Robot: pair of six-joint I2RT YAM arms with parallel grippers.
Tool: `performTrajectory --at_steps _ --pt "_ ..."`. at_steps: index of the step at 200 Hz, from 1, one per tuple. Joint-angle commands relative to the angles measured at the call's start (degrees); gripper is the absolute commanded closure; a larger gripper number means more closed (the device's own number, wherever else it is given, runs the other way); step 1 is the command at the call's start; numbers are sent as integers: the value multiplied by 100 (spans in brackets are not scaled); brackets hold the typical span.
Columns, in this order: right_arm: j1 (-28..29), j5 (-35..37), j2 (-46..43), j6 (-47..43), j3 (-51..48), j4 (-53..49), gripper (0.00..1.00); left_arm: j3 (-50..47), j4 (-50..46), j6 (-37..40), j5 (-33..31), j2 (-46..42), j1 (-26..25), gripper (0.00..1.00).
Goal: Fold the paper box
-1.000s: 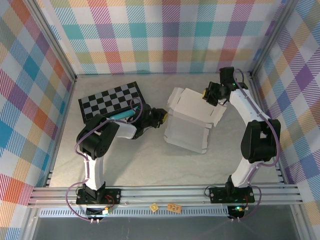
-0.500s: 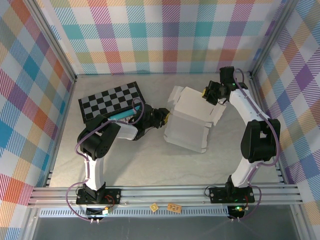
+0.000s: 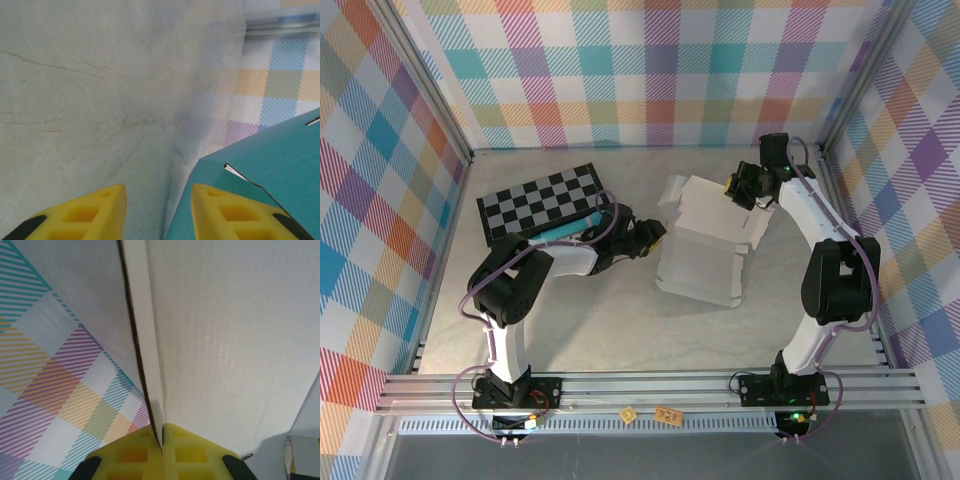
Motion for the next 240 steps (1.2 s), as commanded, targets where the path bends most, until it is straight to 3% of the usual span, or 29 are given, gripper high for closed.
performTrajectory --at_steps 1,29,57,110,140,177,211,240 --pt "59 -134 33 25 14 53 100 188 -364 486 -125 -211 -120 58" --pt "79 -144 8 32 -34 75 100 205 -301 541 -145 -187 -155 49" --pt "88 -143 -20 17 -85 71 100 394 -632 876 -147 -168 -218 47" --pt "156 -117 -78 -47 -86 -3 100 1083 -2618 1937 -952 -176 -491 46" --pt "235 -32 -145 -82 -106 -74 100 1461 -3505 2140 -1512 -108 -575 45" --pt "307 46 -221 -106 -195 -63 100 1480 -3593 2073 -1666 -137 -638 45" --pt "268 231 -297 -422 -275 -4 100 1113 -3652 2124 -1677 -683 -561 41" --pt "262 -76 -186 -1058 -551 967 100 520 -3664 2318 -1330 -1508 -381 41"
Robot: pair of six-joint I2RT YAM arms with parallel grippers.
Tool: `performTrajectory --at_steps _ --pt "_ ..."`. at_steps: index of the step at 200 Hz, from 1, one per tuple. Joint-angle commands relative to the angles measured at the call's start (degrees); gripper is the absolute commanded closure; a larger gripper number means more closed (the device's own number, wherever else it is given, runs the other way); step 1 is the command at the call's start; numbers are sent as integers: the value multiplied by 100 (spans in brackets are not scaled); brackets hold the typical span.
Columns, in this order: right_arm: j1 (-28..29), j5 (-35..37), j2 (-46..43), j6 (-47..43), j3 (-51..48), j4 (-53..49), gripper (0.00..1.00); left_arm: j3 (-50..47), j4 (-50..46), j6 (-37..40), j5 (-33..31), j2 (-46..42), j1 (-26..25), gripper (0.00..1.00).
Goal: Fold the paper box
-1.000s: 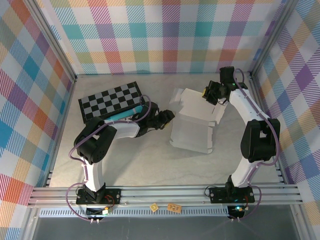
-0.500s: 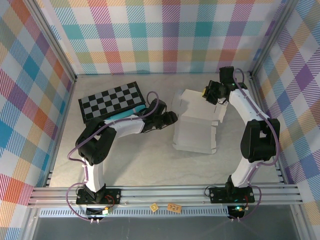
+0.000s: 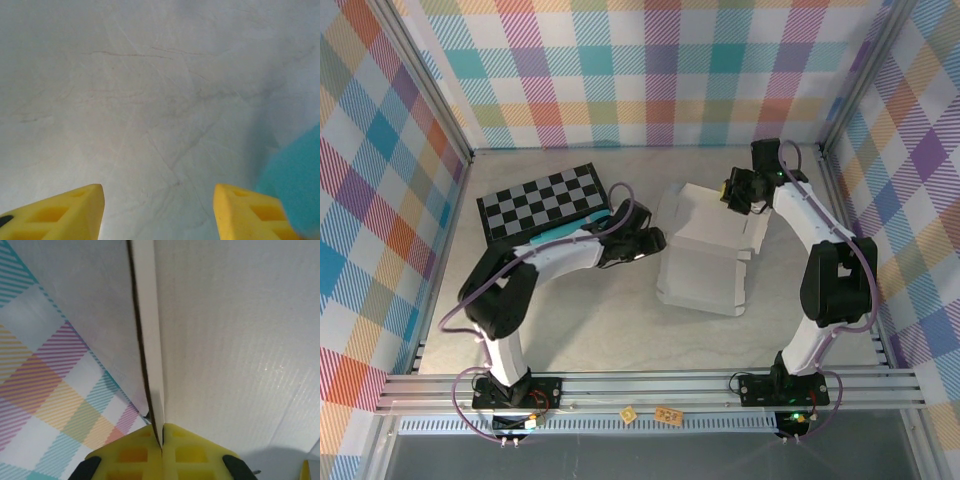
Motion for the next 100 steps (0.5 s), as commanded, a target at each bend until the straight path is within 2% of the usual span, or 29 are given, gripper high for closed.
performTrajectory --at_steps 1,31,59,82,100 --pt "38 -282 -102 -621 -196 714 100 -376 -143 284 232 -791 87 41" --pt "203 -309 -169 -1467 -305 1232 100 -764 -571 527 257 -1739 217 41" --pt "503 -375 -136 -1830 -349 1499 100 -993 -941 681 229 -2213 676 45" --pt "757 -463 -67 -2061 -675 2177 100 -1161 -599 782 652 -2165 1304 58" --pt "827 -561 -50 -2364 -911 2529 100 -1189 -20 1234 972 -1909 1521 73"
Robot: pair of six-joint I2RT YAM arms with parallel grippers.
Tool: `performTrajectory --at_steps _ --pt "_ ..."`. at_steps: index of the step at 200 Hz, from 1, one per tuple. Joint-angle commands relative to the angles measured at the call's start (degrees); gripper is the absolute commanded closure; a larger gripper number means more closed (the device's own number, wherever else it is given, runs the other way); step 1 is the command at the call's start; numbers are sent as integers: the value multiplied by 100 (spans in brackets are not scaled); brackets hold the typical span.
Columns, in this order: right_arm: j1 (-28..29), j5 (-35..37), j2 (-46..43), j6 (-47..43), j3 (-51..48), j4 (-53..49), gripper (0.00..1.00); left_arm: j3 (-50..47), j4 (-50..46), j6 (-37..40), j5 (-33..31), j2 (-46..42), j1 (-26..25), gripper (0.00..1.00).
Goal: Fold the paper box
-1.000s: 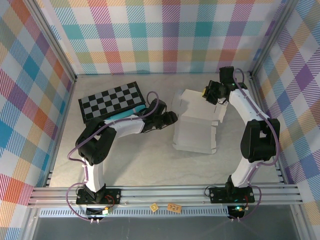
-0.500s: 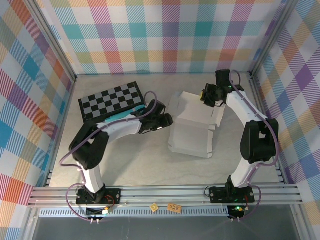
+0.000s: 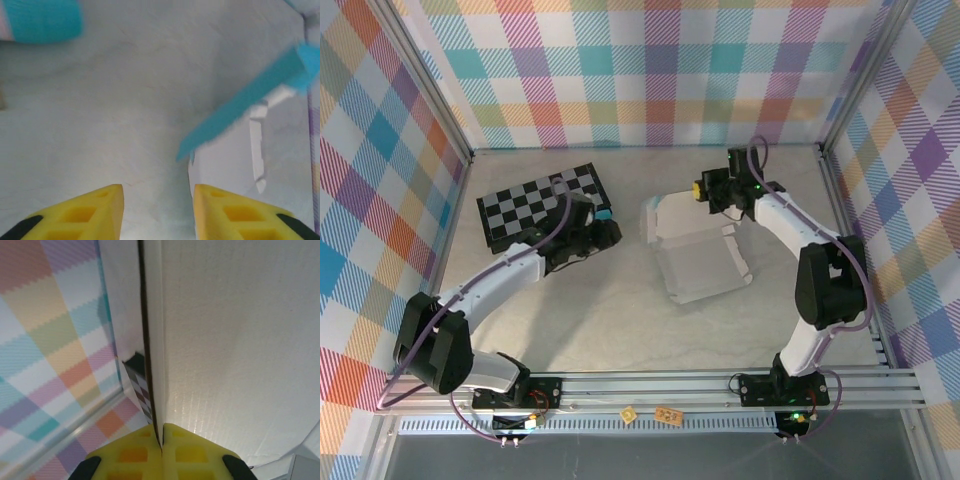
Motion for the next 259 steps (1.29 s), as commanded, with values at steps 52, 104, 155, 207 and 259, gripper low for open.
performTrajectory --at_steps 52,104,155,207,259 --pt "87 -620 -6 -909 -613 1017 100 -886 3290 1961 1698 829 290 76" --pt "79 -633 12 -852 -642 1110 100 -662 3475 2302 2218 1389 11 70" --pt "73 -640 19 -694 -659 1191 100 -594 3786 2110 1981 1595 -177 65" --pt "82 -646 -21 -564 -703 1192 100 -426 3890 2011 1660 1758 -319 60" --pt "83 -699 -32 -562 -693 1099 100 -349 4094 2017 1794 1895 -354 56"
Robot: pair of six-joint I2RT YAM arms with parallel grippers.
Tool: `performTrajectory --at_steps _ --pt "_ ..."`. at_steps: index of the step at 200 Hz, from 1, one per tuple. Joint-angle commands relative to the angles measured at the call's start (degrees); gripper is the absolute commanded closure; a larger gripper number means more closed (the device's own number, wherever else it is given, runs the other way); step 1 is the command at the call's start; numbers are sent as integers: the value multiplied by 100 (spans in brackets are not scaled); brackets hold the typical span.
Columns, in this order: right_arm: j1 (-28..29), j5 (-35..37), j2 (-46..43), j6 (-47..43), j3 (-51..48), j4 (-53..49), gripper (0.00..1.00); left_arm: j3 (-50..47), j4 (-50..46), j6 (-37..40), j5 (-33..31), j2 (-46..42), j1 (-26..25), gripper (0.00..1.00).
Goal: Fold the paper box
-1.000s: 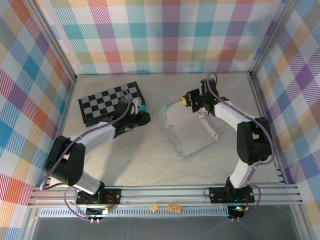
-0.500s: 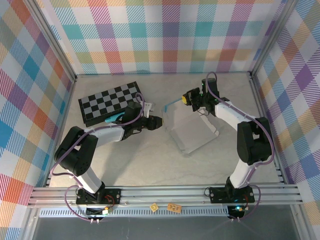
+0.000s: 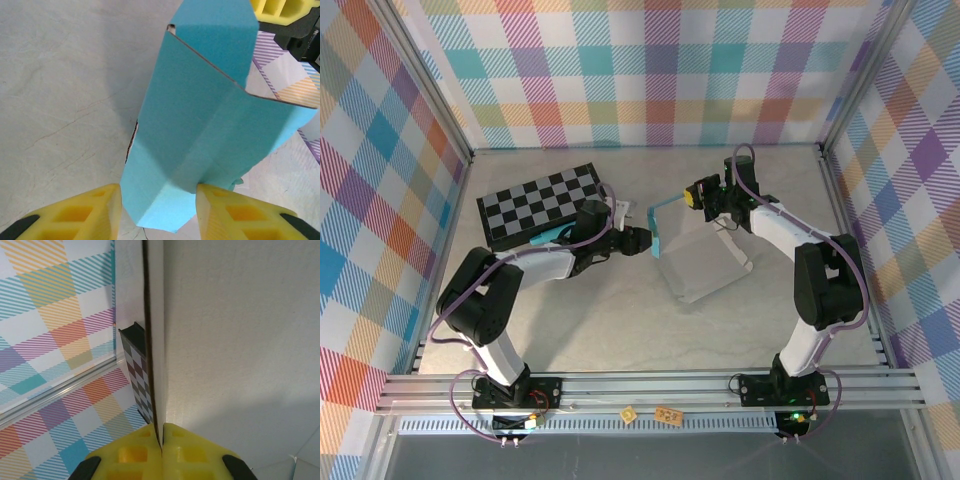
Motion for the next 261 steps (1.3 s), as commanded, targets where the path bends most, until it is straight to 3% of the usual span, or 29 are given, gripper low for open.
performTrajectory --at_steps 1,65,149,181,235,261 --pt "-8 -188 -32 31 -49 0 100 154 411 1 33 87 -79 56" --pt "-6 -276 -78 12 -41 -122 100 134 701 119 93 232 -109 57" --pt "-8 -280 -169 -112 -126 -126 100 321 622 211 -68 381 -224 51" --pt "3 -262 -301 -256 -540 355 100 247 423 310 -441 356 -232 50" --pt "33 -370 -445 -273 -1416 1895 100 196 430 417 -671 407 -352 50" --pt "39 -521 -422 -399 -1791 2734 100 103 385 519 -1101 400 -474 51"
